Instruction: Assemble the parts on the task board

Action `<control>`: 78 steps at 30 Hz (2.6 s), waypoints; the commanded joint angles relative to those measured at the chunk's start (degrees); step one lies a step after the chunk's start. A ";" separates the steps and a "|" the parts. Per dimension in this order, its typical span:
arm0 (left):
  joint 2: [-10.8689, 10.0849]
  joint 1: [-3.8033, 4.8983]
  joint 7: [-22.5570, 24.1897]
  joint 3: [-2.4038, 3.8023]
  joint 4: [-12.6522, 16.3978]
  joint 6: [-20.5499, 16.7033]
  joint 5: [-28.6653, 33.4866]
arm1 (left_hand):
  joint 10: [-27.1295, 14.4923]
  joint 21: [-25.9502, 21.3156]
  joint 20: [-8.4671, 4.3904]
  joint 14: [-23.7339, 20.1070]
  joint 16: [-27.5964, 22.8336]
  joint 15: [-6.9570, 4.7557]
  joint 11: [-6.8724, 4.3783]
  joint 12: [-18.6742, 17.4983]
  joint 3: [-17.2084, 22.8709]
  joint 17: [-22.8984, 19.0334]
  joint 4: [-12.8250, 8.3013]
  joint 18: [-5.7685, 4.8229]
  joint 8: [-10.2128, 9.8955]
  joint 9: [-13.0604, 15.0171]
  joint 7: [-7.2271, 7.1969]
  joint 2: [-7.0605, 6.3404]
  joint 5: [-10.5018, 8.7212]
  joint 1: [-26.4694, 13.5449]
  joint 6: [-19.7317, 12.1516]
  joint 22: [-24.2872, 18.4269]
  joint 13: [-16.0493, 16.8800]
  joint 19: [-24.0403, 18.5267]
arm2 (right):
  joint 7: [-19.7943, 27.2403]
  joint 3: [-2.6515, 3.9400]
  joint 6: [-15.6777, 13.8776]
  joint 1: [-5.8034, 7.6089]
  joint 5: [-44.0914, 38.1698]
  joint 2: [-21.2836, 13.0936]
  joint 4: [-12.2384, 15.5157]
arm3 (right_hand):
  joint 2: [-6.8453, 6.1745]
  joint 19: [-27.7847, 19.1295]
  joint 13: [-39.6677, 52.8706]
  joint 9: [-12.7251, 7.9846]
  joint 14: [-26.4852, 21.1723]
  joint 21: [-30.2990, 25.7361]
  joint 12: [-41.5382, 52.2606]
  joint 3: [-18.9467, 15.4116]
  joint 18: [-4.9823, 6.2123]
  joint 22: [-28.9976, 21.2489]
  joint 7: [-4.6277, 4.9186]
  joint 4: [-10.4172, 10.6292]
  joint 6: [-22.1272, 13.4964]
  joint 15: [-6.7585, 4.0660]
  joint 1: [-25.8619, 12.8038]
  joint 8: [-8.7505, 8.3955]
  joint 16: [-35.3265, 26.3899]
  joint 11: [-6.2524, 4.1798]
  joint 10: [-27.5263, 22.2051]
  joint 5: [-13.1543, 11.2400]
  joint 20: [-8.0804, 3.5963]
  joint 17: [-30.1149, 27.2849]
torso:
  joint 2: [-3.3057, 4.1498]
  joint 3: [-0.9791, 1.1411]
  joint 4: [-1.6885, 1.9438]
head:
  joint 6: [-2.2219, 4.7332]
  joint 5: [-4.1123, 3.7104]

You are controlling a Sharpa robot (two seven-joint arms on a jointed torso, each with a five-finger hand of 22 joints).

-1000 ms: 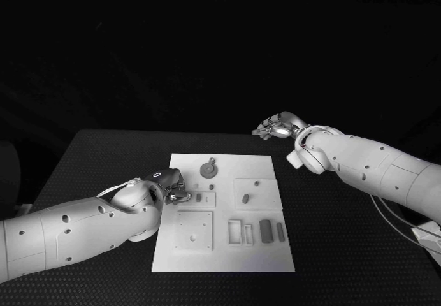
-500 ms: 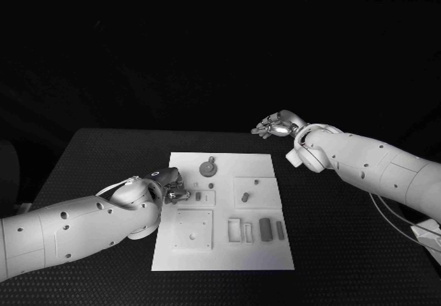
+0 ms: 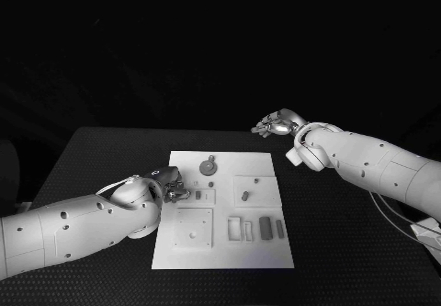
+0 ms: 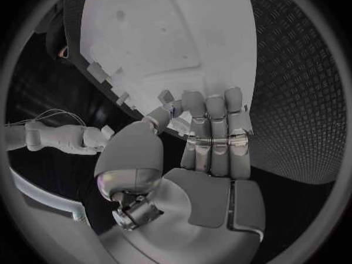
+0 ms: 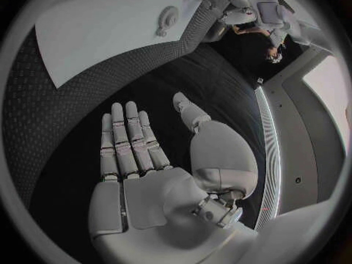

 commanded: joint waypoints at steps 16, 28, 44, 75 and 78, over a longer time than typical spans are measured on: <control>0.29 -0.66 -1.17 -0.52 -0.24 3.91 -0.37 | -0.35 1.51 -0.12 0.39 1.57 -0.43 -1.13 1.79 -0.66 -0.11 0.73 1.01 0.74 0.26 -4.91 0.88 0.16 -1.45 5.68 1.49 0.91 -0.20 | 0.32 0.02 0.70 -0.01 0.05 -0.05 -0.01 | -0.12 -0.46 -0.17 -0.10 -0.37 -0.22 -0.14 -0.01 -0.87 0.15 1.38 0.39 -0.48 0.09 -0.44 0.35 -0.38 -0.02 0.23 0.05 0.07 0.09 | 0.02 0.00 -0.03 | -0.15 0.07; 0.79 -0.64 -1.20 -0.46 -0.76 4.43 -0.36 | -0.88 2.24 -0.11 -0.26 2.28 -0.44 -1.11 2.32 -0.77 -0.81 2.91 1.14 0.77 0.43 -4.86 -1.89 -4.69 -2.53 5.32 1.36 0.91 -0.78 | 0.26 0.02 0.75 -0.01 0.05 -0.11 0.03 | -0.16 -0.48 -0.22 -0.11 -0.41 -0.26 -0.13 -0.02 -0.88 0.19 1.39 0.46 -0.48 0.11 -0.50 0.37 -0.42 -0.02 0.24 0.05 0.09 0.11 | 0.02 0.00 0.01 | -0.20 -0.01; 1.03 -0.63 -0.71 -0.41 -0.95 4.02 -0.08 | -1.14 2.80 -0.12 -0.77 3.34 -0.49 -1.14 2.76 -0.69 -2.13 8.93 1.32 0.87 0.69 -4.87 -6.60 -9.88 -4.31 5.02 1.27 0.39 -1.27 | 0.22 0.02 0.82 -0.01 0.06 -0.13 0.05 | -0.15 -0.50 -0.31 -0.13 -0.47 -0.31 -0.10 -0.03 -0.89 0.25 1.39 0.64 -0.48 0.14 -0.66 0.40 -0.48 -0.01 0.25 0.05 0.12 0.14 | 0.01 -0.05 0.05 | -0.18 -0.10; 0.65 -0.61 -1.81 1.29 -1.79 -1.84 -0.25 | -5.44 1.00 0.14 -5.22 3.93 -0.36 0.39 2.38 -1.60 -4.90 18.28 0.61 -0.15 0.83 -3.11 -13.06 -18.47 -4.49 -0.25 1.14 -1.43 -4.24 | 0.03 0.01 0.93 -0.18 0.07 -0.16 0.03 | -0.16 -0.60 -0.44 -0.17 -0.60 -0.41 -0.06 0.01 -0.89 0.34 1.40 0.80 -0.53 0.19 -0.71 0.41 -0.59 -0.02 0.26 0.05 0.12 0.18 | 0.03 -0.05 0.01 | 0.07 -0.28; 0.48 -0.59 -1.86 1.72 -1.97 -1.44 -0.15 | -5.50 0.98 0.10 -5.29 4.04 -0.38 0.40 2.49 -1.61 -4.97 18.35 0.61 -0.08 0.85 -3.10 -13.00 -18.43 -4.30 -0.35 1.15 -1.45 -4.25 | 0.03 0.01 0.93 -0.22 0.07 -0.13 -0.04 | -0.16 -0.61 -0.45 -0.17 -0.61 -0.42 -0.06 0.01 -0.89 0.35 1.40 0.81 -0.53 0.19 -0.71 0.41 -0.60 -0.02 0.26 0.05 0.12 0.18 | 0.01 -0.08 -0.03 | 0.13 -0.26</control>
